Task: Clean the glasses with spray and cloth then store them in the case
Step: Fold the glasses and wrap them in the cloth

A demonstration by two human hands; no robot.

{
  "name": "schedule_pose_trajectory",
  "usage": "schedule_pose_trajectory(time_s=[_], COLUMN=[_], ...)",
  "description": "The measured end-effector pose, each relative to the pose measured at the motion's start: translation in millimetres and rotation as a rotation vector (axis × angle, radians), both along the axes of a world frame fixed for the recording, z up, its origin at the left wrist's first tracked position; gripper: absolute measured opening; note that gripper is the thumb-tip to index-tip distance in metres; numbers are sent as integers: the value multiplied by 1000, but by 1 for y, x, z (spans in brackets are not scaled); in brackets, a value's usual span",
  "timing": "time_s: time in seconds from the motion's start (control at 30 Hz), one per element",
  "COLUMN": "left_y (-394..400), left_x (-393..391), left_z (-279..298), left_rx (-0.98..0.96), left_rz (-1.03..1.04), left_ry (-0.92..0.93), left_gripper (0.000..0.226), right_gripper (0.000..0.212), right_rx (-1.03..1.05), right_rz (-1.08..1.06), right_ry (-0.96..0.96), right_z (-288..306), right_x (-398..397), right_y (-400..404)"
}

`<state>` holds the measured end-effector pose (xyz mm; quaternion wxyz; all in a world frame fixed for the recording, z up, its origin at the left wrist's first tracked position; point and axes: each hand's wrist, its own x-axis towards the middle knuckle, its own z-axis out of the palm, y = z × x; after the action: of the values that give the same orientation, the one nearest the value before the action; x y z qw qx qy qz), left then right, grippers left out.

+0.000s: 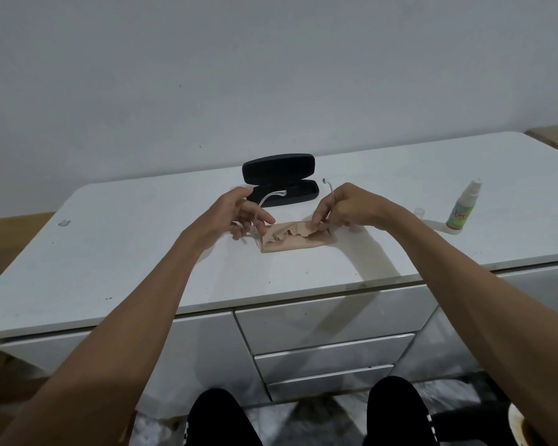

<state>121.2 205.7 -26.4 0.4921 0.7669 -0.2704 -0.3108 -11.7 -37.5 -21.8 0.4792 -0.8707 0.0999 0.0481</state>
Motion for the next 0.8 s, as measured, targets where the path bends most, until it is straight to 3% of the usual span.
schedule_pose_trajectory(time_s=[0.17,0.27,0.33,0.43,0.53,0.7,0.8], left_y=[6,10,15,20,16,4,-5], left_x=[-7,-20,-28,-41,-49,-53,-54], left_z=[-5,-7,-10,-14,-18,-23,-26], left_rx=[-196,-328,-362,-354,-325,-236,-138], left_rz=[177,362,375,310,273,224,187], left_ry=[-96,-296,-484,-639,-682,-750,-759], left_gripper=[48,26,17,19,21,31,24], right_gripper=[40,35,31,15,7,6,7], right_rx=[42,99,117,114,73,38,-34], right_rz=[-84,-146,-178,-214,-271,-333,-323], right_ry=[-77,-157,-213,-303,-352,-373,-392], right_z=[-4,-6,-7,-9,-13,-15,-15], right_x=[-6,-18,-26,-35,-38,-35,-31], right_y=[-4,-4,-3,-1,1,5,7])
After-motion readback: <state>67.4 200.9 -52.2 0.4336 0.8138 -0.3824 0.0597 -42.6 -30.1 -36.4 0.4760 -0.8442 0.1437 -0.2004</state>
